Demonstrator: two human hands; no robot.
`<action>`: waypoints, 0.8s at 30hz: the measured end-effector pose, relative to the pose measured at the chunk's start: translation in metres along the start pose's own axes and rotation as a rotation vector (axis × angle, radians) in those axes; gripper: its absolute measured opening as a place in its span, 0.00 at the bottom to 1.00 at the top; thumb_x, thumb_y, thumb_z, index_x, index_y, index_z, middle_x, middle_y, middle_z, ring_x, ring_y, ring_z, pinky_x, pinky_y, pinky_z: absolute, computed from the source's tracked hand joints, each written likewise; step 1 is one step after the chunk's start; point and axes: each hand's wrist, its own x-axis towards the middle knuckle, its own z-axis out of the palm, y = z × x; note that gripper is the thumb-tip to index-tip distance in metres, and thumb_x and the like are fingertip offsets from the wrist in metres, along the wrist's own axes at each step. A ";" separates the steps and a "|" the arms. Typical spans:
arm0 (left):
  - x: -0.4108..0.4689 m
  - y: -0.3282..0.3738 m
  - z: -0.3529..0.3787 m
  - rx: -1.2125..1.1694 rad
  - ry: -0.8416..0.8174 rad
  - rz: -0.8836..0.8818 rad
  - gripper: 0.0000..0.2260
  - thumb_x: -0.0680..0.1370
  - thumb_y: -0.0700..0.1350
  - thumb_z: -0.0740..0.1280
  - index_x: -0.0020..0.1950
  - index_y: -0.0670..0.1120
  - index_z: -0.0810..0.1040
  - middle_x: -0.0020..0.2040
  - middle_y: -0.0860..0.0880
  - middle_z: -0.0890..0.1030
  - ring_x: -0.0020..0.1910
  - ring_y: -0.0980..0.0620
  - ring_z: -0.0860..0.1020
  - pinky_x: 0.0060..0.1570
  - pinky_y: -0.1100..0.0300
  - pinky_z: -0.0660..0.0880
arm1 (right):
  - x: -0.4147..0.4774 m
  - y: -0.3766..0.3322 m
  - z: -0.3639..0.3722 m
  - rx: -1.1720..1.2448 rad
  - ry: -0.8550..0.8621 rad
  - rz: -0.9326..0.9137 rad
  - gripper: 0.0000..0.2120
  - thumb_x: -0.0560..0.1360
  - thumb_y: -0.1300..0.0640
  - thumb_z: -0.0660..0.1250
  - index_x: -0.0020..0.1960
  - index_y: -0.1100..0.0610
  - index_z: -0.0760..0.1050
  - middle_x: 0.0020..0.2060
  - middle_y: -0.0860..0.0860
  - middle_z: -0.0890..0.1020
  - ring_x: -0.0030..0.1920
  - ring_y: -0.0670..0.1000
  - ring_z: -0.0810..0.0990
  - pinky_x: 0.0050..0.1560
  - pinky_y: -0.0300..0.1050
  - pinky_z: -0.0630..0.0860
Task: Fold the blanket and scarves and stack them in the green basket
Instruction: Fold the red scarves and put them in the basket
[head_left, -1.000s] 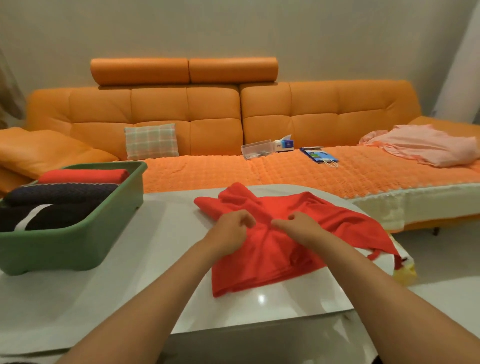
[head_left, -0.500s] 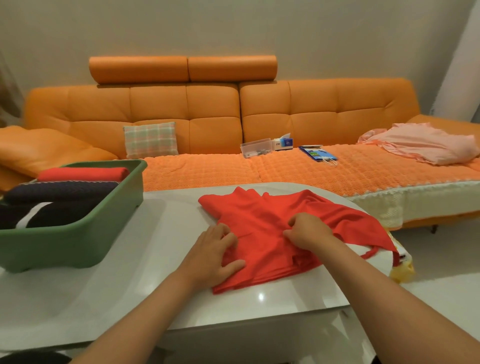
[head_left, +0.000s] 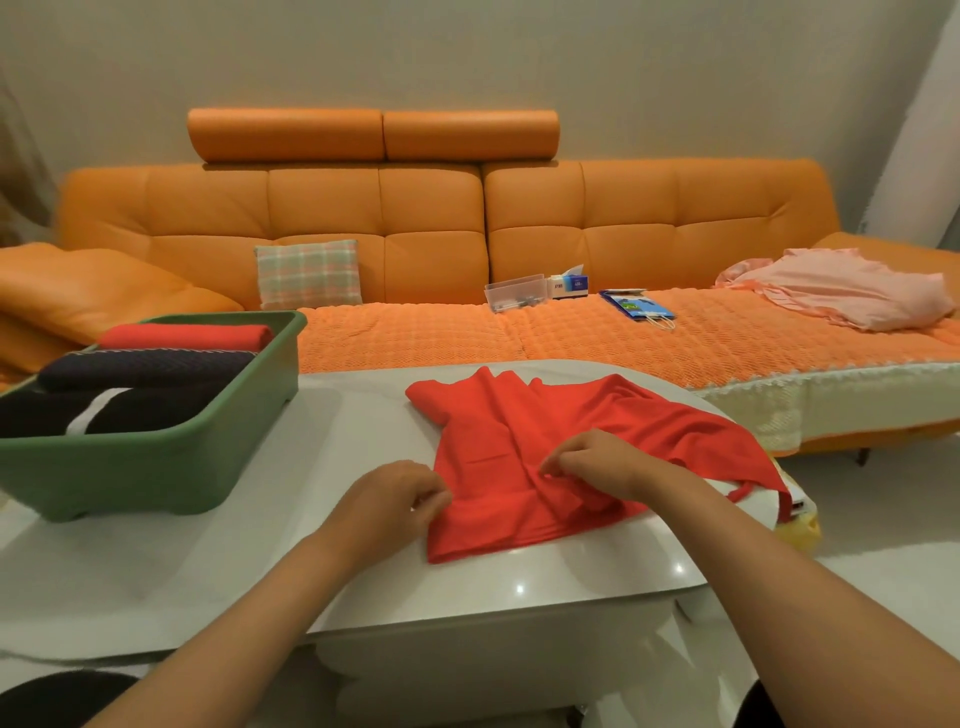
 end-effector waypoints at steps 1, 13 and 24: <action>-0.002 0.005 0.000 -0.040 -0.013 0.009 0.09 0.78 0.56 0.68 0.44 0.53 0.83 0.38 0.59 0.78 0.39 0.59 0.74 0.42 0.61 0.74 | -0.001 0.001 -0.002 0.014 -0.036 0.005 0.13 0.77 0.61 0.64 0.52 0.49 0.85 0.45 0.47 0.84 0.43 0.45 0.80 0.45 0.37 0.75; 0.008 0.029 0.019 0.031 -0.039 0.046 0.07 0.79 0.48 0.67 0.49 0.50 0.85 0.46 0.54 0.83 0.44 0.53 0.79 0.45 0.54 0.77 | -0.014 0.022 -0.013 -0.319 -0.010 -0.032 0.27 0.71 0.68 0.60 0.63 0.47 0.81 0.64 0.45 0.79 0.64 0.48 0.76 0.63 0.38 0.71; 0.005 0.010 -0.043 0.147 -0.668 -0.212 0.06 0.77 0.52 0.66 0.41 0.56 0.78 0.40 0.59 0.80 0.39 0.59 0.76 0.42 0.61 0.73 | -0.027 0.019 -0.023 -0.807 0.016 -0.107 0.20 0.70 0.62 0.65 0.55 0.43 0.81 0.51 0.45 0.74 0.60 0.53 0.73 0.57 0.46 0.67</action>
